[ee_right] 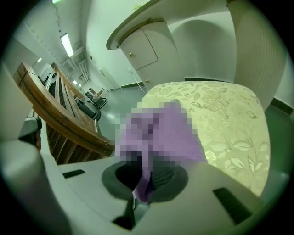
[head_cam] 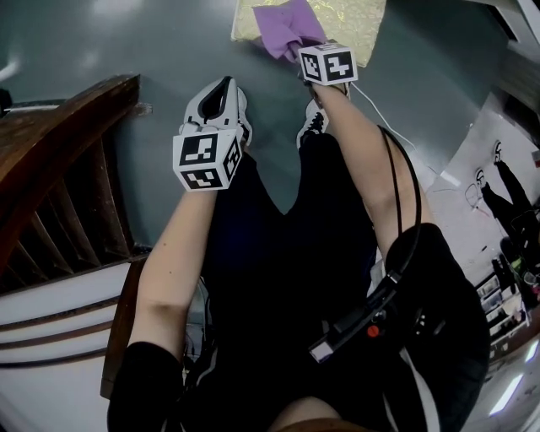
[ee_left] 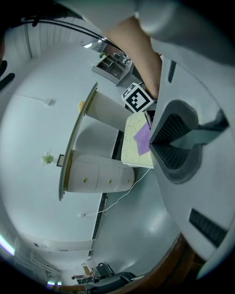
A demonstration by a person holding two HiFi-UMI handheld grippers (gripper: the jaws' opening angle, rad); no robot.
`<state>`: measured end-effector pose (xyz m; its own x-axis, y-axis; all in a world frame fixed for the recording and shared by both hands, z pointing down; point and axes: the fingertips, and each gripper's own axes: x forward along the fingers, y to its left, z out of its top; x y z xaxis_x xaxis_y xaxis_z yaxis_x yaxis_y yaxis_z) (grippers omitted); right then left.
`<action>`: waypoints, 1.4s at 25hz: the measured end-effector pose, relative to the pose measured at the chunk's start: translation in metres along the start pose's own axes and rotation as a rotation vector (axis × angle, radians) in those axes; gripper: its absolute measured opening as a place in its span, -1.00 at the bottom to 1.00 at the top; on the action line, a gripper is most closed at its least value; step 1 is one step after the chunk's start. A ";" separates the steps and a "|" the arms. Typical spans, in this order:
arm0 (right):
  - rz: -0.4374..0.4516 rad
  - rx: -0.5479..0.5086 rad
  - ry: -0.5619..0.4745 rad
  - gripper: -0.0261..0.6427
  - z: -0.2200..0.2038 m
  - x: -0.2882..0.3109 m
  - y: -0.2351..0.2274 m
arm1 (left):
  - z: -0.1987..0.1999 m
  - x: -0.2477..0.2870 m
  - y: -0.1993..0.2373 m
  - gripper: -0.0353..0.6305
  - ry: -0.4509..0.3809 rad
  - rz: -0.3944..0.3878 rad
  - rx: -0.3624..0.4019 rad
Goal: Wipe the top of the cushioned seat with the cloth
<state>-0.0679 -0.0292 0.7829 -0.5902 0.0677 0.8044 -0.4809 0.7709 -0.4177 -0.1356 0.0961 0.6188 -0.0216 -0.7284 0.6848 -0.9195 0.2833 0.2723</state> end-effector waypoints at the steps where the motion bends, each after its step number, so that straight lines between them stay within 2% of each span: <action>1: 0.001 0.010 0.002 -0.86 -0.004 -0.005 -0.008 | 0.002 0.003 -0.008 -0.88 0.001 -0.004 0.000; 9: -0.016 0.065 -0.006 -0.86 -0.026 -0.045 -0.059 | 0.011 0.019 -0.061 -0.88 0.018 -0.051 0.041; 14: -0.007 0.082 -0.013 -0.86 -0.034 -0.060 -0.081 | 0.012 0.032 -0.078 -0.88 0.036 -0.062 0.064; 20: -0.026 0.118 -0.023 -0.86 -0.055 -0.086 -0.117 | 0.018 0.036 -0.094 -0.88 0.048 -0.066 0.054; 24: -0.094 0.134 0.013 -0.86 -0.070 -0.104 -0.144 | 0.024 0.033 -0.096 -0.88 0.053 -0.066 0.083; 27: -0.149 0.059 0.046 -0.86 -0.074 -0.125 -0.160 | 0.032 0.031 -0.098 -0.88 0.058 -0.069 0.095; 32: -0.162 0.082 -0.004 -0.85 -0.069 -0.171 -0.160 | 0.063 0.013 -0.101 -0.88 0.031 -0.077 0.124; 35: -0.160 0.095 -0.058 -0.85 -0.057 -0.204 -0.147 | 0.080 -0.001 -0.115 -0.88 0.039 -0.146 0.162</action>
<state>0.1602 -0.1197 0.7042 -0.5369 -0.0895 0.8389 -0.6287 0.7055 -0.3271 -0.0616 0.0139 0.5329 0.1286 -0.7285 0.6729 -0.9629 0.0707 0.2605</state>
